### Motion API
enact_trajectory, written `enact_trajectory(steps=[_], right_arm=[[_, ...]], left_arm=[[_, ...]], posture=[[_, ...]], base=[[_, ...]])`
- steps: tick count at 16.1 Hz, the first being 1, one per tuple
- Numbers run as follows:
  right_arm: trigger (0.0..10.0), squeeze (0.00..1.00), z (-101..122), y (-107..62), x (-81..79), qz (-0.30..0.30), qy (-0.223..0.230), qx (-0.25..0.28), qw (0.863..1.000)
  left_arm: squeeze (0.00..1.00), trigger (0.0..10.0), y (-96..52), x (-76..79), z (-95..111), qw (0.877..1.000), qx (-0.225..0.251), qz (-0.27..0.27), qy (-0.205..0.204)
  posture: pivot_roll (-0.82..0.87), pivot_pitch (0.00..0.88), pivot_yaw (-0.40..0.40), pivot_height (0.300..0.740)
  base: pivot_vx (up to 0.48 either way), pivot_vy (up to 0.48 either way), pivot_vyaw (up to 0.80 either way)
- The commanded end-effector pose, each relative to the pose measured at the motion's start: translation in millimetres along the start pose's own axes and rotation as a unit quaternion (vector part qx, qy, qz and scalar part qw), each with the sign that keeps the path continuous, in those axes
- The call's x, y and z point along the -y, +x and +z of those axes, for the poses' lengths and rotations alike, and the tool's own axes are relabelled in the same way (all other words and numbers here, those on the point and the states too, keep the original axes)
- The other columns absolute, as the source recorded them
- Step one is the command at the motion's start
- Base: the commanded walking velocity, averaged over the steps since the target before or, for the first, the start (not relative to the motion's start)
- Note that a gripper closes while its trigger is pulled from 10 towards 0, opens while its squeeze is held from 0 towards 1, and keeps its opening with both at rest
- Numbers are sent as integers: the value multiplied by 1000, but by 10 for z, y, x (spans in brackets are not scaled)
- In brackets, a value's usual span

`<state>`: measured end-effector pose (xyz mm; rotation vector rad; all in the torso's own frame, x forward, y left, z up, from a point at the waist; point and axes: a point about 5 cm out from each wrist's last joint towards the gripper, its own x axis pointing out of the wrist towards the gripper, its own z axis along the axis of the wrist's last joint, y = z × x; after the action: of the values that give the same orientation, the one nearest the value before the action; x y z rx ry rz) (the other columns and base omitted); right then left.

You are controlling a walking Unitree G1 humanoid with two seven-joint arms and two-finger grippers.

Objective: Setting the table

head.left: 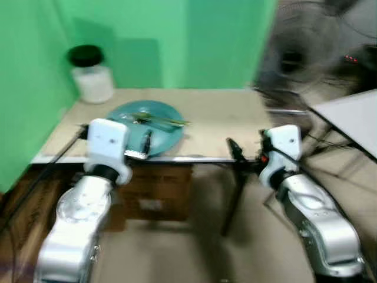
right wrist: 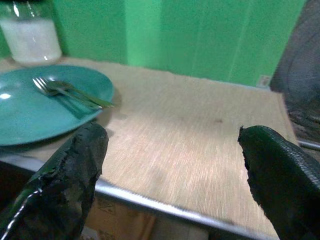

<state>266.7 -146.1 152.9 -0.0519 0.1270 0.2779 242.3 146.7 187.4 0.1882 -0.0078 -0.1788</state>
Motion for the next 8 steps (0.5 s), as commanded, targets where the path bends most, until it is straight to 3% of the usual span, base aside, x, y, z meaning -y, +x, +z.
enact_trajectory(steps=[1, 5, 7, 8], right_arm=[[10000, 0, 53, 30, -23, 11, -3, 14, 1000], [10000, 0, 55, 57, -29, 21, -5, 17, 1000], [10000, 0, 66, 78, -10, 14, 15, 23, 1000], [10000, 0, 103, 113, 45, 9, 13, 30, 999]], left_arm=[[463, 10000, -16, -53, 39, 1000, 7, 8, 12], [463, 10000, -26, -43, 27, 1000, 6, 7, 16], [455, 10000, -21, -48, 24, 1000, 6, 8, 18], [463, 10000, -12, -53, 18, 1000, 5, 8, 19]], posture=[[42, 25, -16, 740], [45, 21, -23, 740], [44, 20, -23, 740], [40, 20, -26, 740]], base=[[341, 0, 800], [340, 0, 800], [337, 0, 613], [330, 0, 0]])
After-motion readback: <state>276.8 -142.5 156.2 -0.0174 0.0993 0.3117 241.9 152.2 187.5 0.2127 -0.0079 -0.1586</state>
